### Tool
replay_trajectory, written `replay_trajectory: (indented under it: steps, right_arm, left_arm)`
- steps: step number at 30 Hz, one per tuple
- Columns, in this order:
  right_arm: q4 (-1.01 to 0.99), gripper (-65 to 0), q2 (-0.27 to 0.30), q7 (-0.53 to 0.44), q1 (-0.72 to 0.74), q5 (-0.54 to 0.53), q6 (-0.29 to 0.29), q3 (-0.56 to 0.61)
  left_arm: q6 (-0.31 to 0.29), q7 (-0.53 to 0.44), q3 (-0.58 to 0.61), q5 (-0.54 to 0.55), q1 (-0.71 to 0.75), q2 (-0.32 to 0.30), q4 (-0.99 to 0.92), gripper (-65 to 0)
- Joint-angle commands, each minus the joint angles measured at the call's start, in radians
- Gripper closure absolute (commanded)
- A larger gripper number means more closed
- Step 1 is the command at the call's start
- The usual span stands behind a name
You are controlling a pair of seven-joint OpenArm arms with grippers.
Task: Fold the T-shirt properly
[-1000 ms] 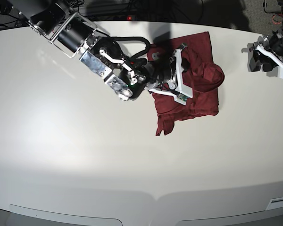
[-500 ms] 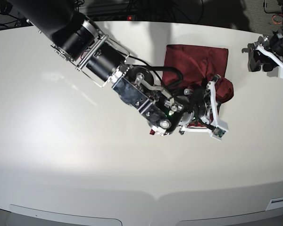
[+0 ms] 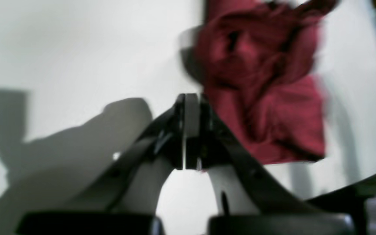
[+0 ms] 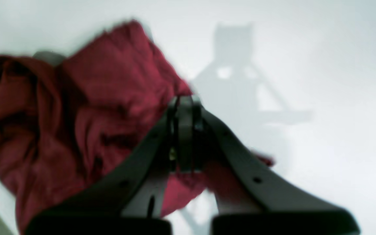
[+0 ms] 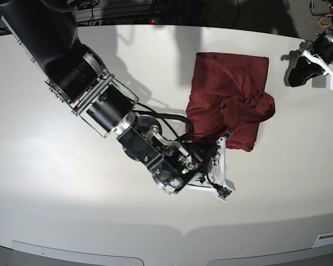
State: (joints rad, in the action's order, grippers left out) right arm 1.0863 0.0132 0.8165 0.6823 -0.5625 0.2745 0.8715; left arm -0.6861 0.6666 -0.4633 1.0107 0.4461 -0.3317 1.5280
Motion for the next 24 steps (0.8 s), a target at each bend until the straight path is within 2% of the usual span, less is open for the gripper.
replay_trajectory:
  steps: [1,3,5,9,17,19,21,24]
  right_arm:
    - [0.013,0.0,-0.003,-0.008,0.024,-0.025,0.007,-0.007]
    - [0.013,0.0,0.004,0.006,0.012,-0.069,0.027,-0.007]
    - [0.014,0.0,0.002,0.017,0.007,-0.126,0.075,-0.007]
    - [0.016,0.0,-0.002,0.060,0.007,-0.254,0.160,-0.007]
    - [0.016,0.0,0.004,0.126,-0.015,-0.345,0.227,-0.007]
    - [0.016,0.0,0.003,0.149,-0.019,-0.402,0.257,-0.007]
    - [0.016,0.0,0.000,0.201,-0.018,-0.485,0.288,-0.007]
    - [0.018,0.0,0.000,0.236,-0.019,-0.545,0.303,-0.007]
  left_arm:
    - [-0.012,-0.012,-0.005,0.038,-0.001,-0.003,0.016,0.0]
    - [-0.012,-0.011,-0.001,0.041,-0.003,0.015,0.016,0.0]
    - [-0.012,-0.011,0.021,0.041,-0.003,0.029,0.016,0.0]
    - [-0.012,-0.012,0.124,0.037,-0.007,0.037,0.016,0.0]
    - [-0.012,-0.015,0.286,0.031,-0.077,0.038,0.016,0.0]
    - [-0.012,-0.034,0.325,-0.043,-0.093,0.037,0.016,0.0]
    - [-0.005,-0.084,0.359,-0.174,-0.099,0.038,0.016,0.0]
    - [0.106,-0.167,0.388,-0.303,-0.097,0.037,0.016,0.0]
